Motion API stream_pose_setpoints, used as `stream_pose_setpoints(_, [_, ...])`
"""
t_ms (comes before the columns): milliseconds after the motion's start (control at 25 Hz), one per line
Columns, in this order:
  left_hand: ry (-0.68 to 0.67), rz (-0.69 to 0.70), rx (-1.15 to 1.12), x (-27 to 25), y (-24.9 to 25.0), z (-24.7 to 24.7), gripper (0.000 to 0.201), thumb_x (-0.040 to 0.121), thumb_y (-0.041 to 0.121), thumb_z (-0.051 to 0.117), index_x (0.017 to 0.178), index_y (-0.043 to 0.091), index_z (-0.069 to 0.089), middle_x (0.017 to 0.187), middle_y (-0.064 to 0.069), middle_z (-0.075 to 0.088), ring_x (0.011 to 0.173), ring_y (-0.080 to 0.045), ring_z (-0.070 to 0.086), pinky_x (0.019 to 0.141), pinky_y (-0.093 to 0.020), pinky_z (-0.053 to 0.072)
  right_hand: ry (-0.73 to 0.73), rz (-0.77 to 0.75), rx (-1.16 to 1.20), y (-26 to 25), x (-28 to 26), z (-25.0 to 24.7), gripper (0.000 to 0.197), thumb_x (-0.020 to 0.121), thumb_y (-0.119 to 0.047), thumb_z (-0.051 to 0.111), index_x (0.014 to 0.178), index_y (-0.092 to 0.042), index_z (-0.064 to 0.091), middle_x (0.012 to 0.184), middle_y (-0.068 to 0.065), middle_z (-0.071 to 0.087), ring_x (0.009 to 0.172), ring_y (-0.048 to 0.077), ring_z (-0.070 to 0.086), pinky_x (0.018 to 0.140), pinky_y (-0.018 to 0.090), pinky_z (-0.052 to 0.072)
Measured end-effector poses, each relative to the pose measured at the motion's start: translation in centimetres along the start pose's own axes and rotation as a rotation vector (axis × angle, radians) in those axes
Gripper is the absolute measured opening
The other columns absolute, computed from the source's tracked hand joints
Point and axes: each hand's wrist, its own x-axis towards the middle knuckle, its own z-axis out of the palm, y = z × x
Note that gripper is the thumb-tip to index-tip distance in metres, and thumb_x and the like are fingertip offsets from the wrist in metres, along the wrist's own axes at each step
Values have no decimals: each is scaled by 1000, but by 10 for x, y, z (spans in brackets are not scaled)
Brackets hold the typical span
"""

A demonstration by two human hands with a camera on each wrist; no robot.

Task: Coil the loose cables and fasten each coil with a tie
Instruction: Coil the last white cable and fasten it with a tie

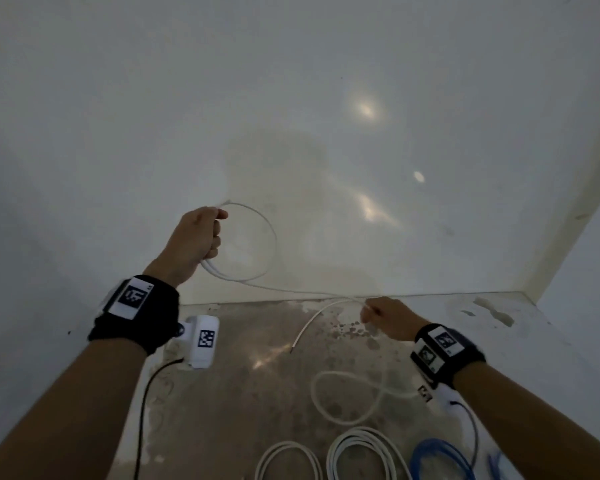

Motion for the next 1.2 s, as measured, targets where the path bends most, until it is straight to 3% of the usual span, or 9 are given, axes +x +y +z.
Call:
stream_pose_setpoints(200, [-9, -24, -79, -1, -5, -16, 27, 102, 17, 32, 79, 18, 44, 49, 11, 26, 41, -6, 19, 38, -17, 18, 262, 137, -12, 38, 11, -11, 21, 98, -30, 54, 77, -30, 55, 86, 10, 48, 81, 30, 51, 70, 34, 40])
stream_pose_setpoints(360, [-23, -138, -521, -7, -7, 26, 27, 98, 15, 34, 72, 19, 40, 48, 7, 26, 38, -8, 21, 37, -18, 19, 269, 161, -139, -6, 23, -7, 10, 98, -23, 49, 102, -26, 58, 101, 1, 52, 98, 28, 57, 89, 40, 41])
stream_pose_setpoints(600, [-114, -214, -905, -12, -14, 70, 27, 95, 12, 31, 69, 18, 38, 50, 6, 23, 37, -8, 21, 35, -20, 22, 207, -176, 538, -117, 12, -5, 43, 93, -14, 57, 132, -27, 44, 117, 1, 57, 98, 17, 61, 85, 28, 49])
stream_pose_setpoints(680, [-138, -229, -892, -13, -12, 73, 28, 95, 13, 31, 69, 18, 38, 49, 7, 23, 35, -7, 21, 34, -19, 19, 67, -140, 666, -145, 3, -2, 45, 95, -22, 56, 136, -24, 38, 111, 0, 67, 96, 15, 65, 90, 32, 48])
stream_pose_setpoints(760, [-144, -232, -827, -14, -11, 69, 27, 96, 14, 32, 70, 18, 38, 48, 7, 23, 34, -6, 19, 33, -19, 17, -66, -172, 716, -150, -7, 4, 29, 102, -30, 46, 126, -15, 52, 87, -8, 70, 81, 7, 63, 86, 29, 47])
stream_pose_setpoints(880, [-116, -240, -618, -12, -10, 52, 24, 96, 16, 33, 73, 19, 40, 50, 8, 23, 36, -6, 17, 32, -18, 15, -25, -276, 528, -130, -19, 15, 42, 105, -46, 31, 105, -24, 67, 86, -21, 66, 80, -5, 58, 79, 20, 43])
stream_pose_setpoints(1000, [-127, -231, -520, -12, -7, 32, 24, 97, 19, 33, 76, 18, 44, 51, 8, 23, 37, -6, 17, 34, -19, 15, -43, -273, 262, -83, -22, 31, 45, 98, -65, 28, 98, -43, 68, 99, 10, 70, 91, 27, 65, 87, 45, 48])
stream_pose_setpoints(1120, [-217, -271, -468, -20, -3, 18, 26, 98, 21, 33, 78, 17, 49, 52, 8, 23, 36, -5, 18, 33, -18, 15, -159, -186, 139, -41, -29, 22, 36, 102, -52, 37, 95, -36, 69, 77, -7, 66, 70, 13, 60, 71, 31, 46])
stream_pose_setpoints(1200, [-259, -274, -420, -25, -1, 15, 27, 99, 22, 33, 79, 16, 51, 52, 9, 23, 36, -4, 18, 32, -17, 15, -160, -106, 36, -15, -30, 8, 32, 101, -46, 44, 94, -30, 71, 79, -5, 65, 73, 16, 61, 73, 30, 45])
